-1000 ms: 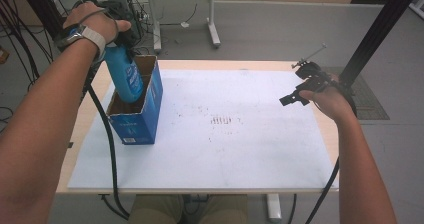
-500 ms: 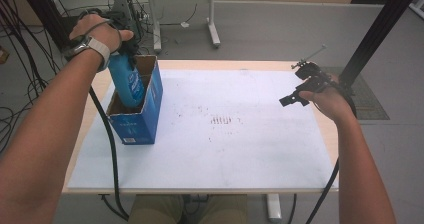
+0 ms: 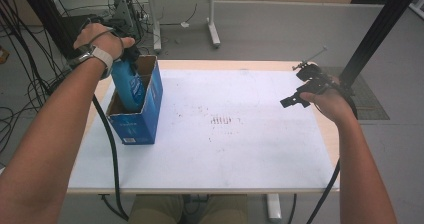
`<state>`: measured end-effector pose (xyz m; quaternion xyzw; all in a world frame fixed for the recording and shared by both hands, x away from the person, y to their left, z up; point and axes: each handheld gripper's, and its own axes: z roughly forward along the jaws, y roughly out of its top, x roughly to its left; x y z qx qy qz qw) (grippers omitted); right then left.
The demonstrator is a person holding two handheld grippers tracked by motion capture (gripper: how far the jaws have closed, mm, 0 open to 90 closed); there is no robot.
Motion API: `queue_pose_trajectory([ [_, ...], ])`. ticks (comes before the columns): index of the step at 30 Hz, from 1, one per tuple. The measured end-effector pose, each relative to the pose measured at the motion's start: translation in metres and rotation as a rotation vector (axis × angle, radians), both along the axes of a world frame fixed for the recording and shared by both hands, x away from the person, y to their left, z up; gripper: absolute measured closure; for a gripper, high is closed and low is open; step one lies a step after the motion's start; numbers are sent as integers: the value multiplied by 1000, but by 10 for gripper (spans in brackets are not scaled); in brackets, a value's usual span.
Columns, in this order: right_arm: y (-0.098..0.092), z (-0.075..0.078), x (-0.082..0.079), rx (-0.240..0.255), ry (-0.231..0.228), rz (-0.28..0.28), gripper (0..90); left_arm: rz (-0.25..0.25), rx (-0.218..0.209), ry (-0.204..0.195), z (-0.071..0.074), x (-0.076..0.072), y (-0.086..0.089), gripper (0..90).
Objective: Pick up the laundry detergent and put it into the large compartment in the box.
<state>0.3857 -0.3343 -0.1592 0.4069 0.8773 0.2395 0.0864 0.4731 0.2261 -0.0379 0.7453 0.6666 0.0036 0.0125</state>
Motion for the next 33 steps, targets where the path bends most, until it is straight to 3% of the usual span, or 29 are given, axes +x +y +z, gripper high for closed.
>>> queue_pose_trajectory([
  [33,-2,-10,3,1,21,-9,111,10,-4,-11,-53,2,0,374],
])
